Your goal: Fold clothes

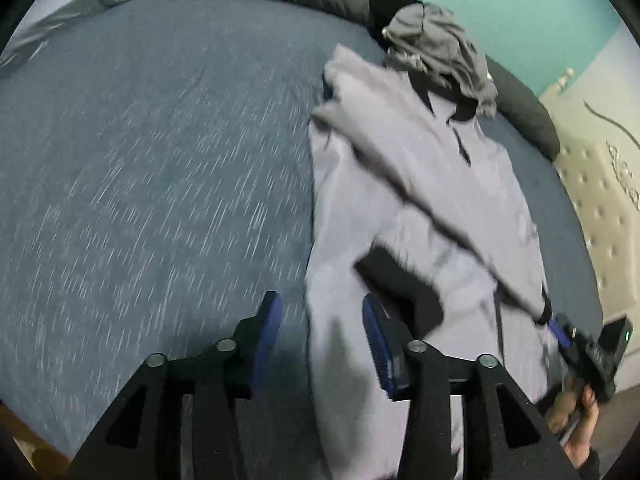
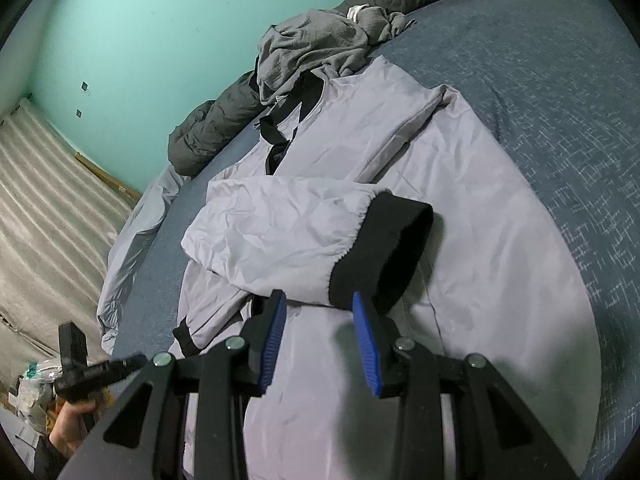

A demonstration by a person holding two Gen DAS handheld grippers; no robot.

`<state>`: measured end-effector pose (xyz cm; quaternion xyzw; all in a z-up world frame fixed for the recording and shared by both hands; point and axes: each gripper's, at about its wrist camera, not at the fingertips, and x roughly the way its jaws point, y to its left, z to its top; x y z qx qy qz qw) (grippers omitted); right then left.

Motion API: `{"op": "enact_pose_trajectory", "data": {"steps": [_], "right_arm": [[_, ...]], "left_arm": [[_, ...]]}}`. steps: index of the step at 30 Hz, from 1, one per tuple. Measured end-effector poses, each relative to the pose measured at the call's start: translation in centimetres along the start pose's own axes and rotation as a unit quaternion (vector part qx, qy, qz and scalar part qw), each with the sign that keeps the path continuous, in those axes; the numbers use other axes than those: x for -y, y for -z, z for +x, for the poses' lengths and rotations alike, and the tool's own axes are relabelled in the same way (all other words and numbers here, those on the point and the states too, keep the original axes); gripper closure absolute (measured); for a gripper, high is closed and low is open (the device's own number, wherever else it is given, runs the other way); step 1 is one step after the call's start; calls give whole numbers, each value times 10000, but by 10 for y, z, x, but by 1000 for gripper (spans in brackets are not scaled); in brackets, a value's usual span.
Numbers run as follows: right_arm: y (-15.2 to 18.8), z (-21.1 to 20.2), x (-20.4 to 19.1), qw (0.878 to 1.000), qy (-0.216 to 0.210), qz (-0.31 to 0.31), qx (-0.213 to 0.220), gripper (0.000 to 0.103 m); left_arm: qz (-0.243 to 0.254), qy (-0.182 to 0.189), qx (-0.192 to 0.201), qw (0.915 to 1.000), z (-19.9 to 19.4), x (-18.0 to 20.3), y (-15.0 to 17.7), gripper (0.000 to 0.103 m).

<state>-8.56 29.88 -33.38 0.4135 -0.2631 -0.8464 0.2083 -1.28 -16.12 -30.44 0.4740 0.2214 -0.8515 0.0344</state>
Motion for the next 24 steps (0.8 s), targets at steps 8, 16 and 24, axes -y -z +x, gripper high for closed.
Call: {"op": "enact_pose_trajectory", "data": {"steps": [8,16,24], "right_arm": [[-6,-4,3,9999,-55,4,147,68],[-9,-6,-10,9981,24,-505,341,68],[-31,12,-47,9928,98,-1165,277,59]], "left_arm": [[137,-42,602,9981,35,27,-46,45],[329,-36,819,9961,81,34,-50,41],[158,213,699,9972,88,18,-62,40]]}}
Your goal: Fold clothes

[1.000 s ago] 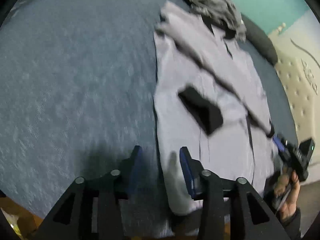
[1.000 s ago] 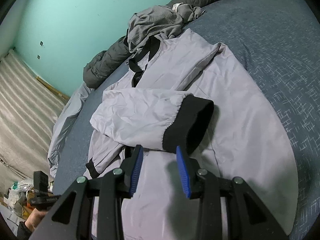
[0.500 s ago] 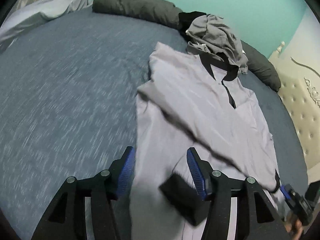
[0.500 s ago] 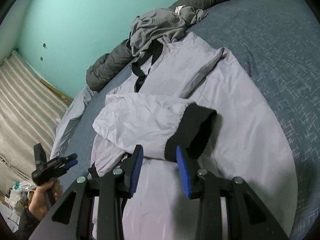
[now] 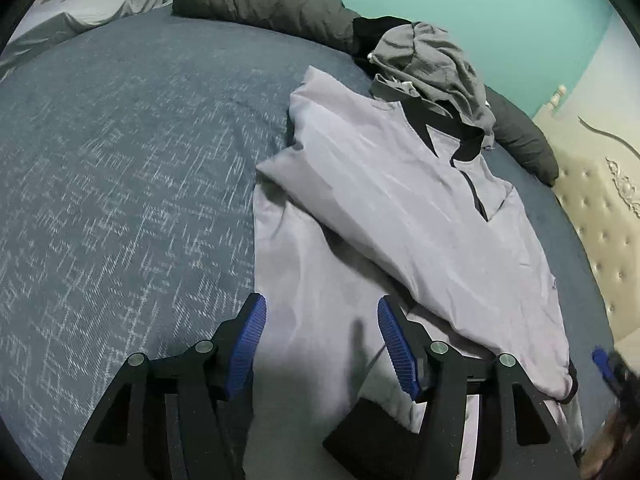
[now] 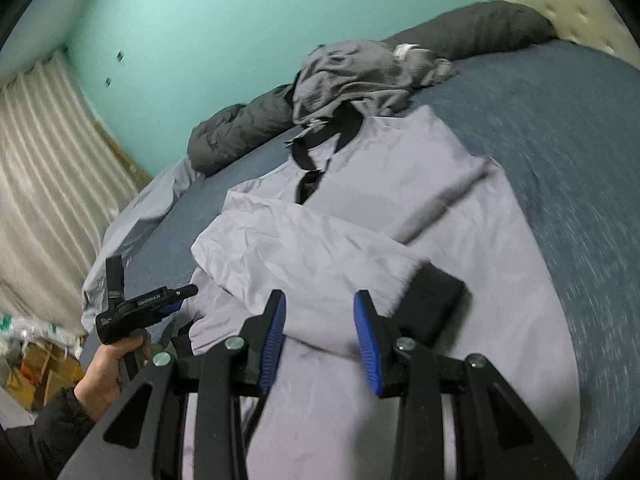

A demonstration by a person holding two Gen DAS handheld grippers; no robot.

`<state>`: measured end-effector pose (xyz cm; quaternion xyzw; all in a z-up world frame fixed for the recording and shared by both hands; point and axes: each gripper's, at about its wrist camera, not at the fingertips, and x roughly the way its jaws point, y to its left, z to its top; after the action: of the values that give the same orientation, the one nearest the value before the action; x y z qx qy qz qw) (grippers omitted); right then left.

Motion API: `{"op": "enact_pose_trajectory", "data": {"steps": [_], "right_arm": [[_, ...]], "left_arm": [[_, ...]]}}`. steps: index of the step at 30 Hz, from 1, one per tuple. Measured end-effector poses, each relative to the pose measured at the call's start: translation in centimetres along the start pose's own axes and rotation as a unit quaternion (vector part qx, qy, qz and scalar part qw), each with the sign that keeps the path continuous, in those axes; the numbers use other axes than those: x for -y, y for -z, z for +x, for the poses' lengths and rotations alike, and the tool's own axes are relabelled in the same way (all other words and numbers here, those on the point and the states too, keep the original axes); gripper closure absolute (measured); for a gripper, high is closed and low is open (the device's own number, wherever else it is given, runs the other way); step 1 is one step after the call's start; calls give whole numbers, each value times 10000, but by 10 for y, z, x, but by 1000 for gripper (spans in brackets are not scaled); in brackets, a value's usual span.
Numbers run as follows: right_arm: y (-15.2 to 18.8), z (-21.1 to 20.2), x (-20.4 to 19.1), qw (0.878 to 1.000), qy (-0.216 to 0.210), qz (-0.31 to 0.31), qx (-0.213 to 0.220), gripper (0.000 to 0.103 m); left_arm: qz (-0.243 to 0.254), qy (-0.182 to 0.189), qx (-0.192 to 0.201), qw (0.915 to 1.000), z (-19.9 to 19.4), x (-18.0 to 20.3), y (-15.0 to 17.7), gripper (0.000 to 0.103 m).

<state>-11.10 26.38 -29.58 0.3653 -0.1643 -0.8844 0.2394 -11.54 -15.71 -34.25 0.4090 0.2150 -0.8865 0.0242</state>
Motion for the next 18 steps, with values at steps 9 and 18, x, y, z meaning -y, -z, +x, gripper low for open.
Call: {"op": "enact_pose_trajectory", "data": {"steps": [9,18], "right_arm": [[-97,115,-30,9958,-47,-388,-827,56],[-162,227,-33,9906,306,103,-1326,56]], "left_arm": [[-106,-79,-25,9999,9,-9,-12,35],[-3,-30,-164,9999,27,-2,-17,35]]}}
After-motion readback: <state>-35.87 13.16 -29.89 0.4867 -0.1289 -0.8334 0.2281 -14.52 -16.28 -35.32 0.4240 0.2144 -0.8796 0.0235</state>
